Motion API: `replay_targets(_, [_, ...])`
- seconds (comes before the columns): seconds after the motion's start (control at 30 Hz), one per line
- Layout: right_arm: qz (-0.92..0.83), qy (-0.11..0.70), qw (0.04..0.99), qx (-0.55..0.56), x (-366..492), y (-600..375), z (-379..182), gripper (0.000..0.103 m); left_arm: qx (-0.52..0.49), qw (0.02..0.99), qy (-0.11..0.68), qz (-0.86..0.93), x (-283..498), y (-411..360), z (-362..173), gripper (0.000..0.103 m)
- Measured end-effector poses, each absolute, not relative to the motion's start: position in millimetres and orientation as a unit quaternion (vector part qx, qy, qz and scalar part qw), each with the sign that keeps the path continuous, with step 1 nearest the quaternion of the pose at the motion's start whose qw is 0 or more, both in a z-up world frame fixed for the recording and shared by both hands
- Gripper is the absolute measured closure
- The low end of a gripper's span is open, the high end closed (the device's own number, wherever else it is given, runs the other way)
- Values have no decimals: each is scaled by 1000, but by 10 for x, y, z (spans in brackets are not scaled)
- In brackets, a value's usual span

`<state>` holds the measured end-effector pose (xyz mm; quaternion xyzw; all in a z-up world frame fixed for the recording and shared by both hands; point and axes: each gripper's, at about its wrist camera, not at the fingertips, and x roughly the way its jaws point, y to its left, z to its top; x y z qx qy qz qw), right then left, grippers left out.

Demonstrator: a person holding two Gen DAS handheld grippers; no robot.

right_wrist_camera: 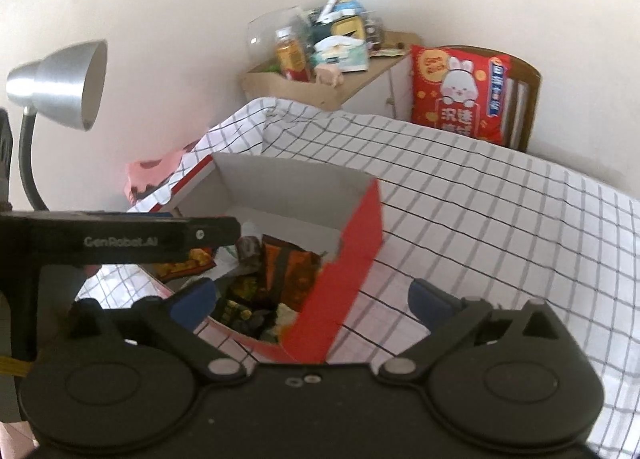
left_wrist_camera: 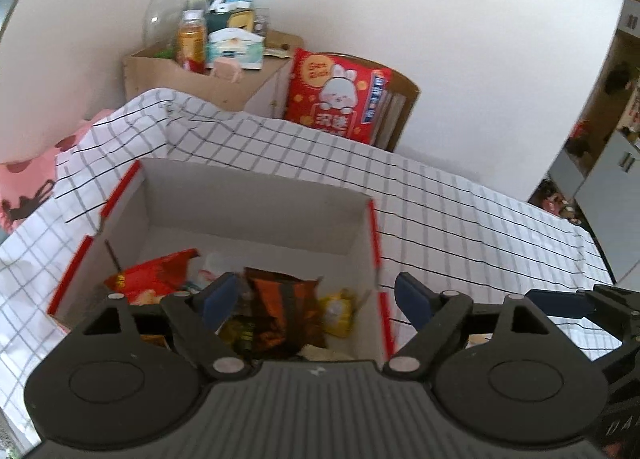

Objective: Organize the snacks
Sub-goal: 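Move both tools back toward the wooden stick snack and orange wrapped candy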

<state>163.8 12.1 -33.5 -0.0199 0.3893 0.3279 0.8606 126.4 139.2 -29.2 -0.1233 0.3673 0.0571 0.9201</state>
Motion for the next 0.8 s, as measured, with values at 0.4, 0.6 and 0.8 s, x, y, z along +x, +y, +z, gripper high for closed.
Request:
replay_targets(0.4, [248,396,884,7,1660,-841,-481,0,-96,921,377,-1,1403,705,-460,1])
replay_targets(0.6, [179,424,888,-3,1822,-1228,-650,0,-89,914,396,-6,1583,343,-627,1])
replay_targets(0.8, [190,435,877,-78,1903,-1291,-960,5,-74,908,413,-8,1876,61,-757,1])
